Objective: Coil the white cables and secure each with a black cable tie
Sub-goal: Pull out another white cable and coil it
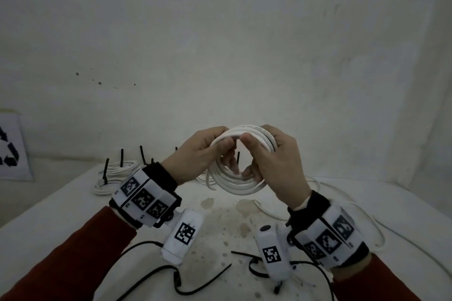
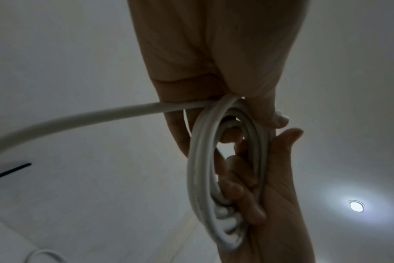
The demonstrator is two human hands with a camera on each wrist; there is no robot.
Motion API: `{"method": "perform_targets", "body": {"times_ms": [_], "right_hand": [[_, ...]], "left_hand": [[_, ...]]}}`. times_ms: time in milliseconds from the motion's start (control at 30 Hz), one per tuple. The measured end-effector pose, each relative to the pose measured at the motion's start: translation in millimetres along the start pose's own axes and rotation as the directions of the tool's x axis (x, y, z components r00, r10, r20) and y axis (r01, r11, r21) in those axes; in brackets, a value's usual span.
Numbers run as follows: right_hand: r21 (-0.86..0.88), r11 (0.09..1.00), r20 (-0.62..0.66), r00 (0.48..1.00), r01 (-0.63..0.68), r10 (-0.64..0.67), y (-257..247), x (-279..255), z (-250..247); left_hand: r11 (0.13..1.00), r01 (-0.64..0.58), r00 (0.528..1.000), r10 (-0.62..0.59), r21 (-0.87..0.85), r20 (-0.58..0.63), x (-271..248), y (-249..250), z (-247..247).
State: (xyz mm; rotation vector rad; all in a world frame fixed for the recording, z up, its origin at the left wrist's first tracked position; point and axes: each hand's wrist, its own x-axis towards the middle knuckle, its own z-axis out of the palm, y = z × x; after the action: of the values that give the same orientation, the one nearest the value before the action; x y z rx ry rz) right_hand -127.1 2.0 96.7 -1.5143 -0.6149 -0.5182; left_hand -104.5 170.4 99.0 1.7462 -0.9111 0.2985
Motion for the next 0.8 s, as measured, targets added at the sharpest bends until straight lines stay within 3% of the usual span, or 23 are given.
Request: {"method": "perform_targets", "body": {"times_ms": [67,167,300,400,500,600,733,800], "right_hand": [[-0.023,0.999,-0.032,0.999,0.035,-0.036,2,-1,2],[0.006,1.000,-0.034,0.999,-0.025,0.025,5,-2,4],[0.008,0.991,0.034,0.991,-0.130,0.130,4,-1,1],[0.082,0.976,0.136,0.973,-0.199,0.187,2,-3,-1],[0.010,0.972,0.190,0.955,-0.233,0.227,5,-2,-1],[-0.073,0.976,0.148,0.966,-0.204,0.213,7,5,0],[-0.242,0.968,0.033,0.997,-0.062,0.072,12,17,-2],[-0.295,0.955,0.009,0.999,-0.027,0.031,13,23,-2]], "left_hand": [[1.000,0.002,1.000,-0.002,0.002,-0.028,1,1,5],[1.000,0.012,0.997,-0.012,0.007,-0.082,1,1,11],[0.995,0.092,0.980,-0.084,0.036,-0.178,4,-2,11],[0.983,0.106,0.977,-0.075,0.147,-0.200,3,2,10],[0.970,0.144,0.972,-0.101,0.198,-0.210,1,3,12],[0.979,0.185,0.972,-0.170,0.086,-0.164,3,1,14],[0.977,0.184,0.983,-0.185,0.106,-0.003,7,13,7],[0.975,0.215,0.976,-0.216,0.058,0.010,9,17,5]]}}
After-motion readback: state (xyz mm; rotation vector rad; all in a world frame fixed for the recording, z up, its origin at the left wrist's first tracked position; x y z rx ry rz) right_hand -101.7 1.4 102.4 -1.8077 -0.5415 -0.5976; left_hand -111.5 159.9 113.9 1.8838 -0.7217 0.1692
